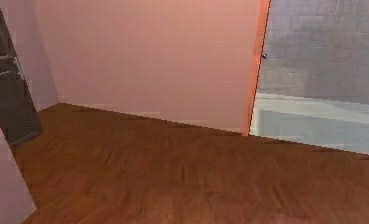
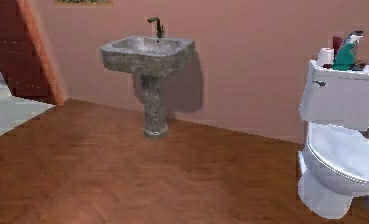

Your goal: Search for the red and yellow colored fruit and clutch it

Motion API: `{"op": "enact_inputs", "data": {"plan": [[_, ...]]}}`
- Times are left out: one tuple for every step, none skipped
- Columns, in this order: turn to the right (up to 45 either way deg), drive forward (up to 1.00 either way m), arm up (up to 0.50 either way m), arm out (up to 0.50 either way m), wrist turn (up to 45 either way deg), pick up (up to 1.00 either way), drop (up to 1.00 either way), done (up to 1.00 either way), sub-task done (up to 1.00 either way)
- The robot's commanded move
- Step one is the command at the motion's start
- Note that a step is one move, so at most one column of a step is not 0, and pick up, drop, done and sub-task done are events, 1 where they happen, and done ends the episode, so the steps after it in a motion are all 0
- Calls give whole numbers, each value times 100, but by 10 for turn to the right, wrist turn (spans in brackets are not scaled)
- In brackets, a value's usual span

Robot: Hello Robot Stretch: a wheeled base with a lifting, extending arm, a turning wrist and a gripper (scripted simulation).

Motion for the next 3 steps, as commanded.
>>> {"op": "enact_inputs", "data": {"plan": [[-240,0,0,0,0,0,0,0,0],[0,30,0,0,0,0,0,0,0],[-90,0,0,0,0,0,0,0,0]]}}
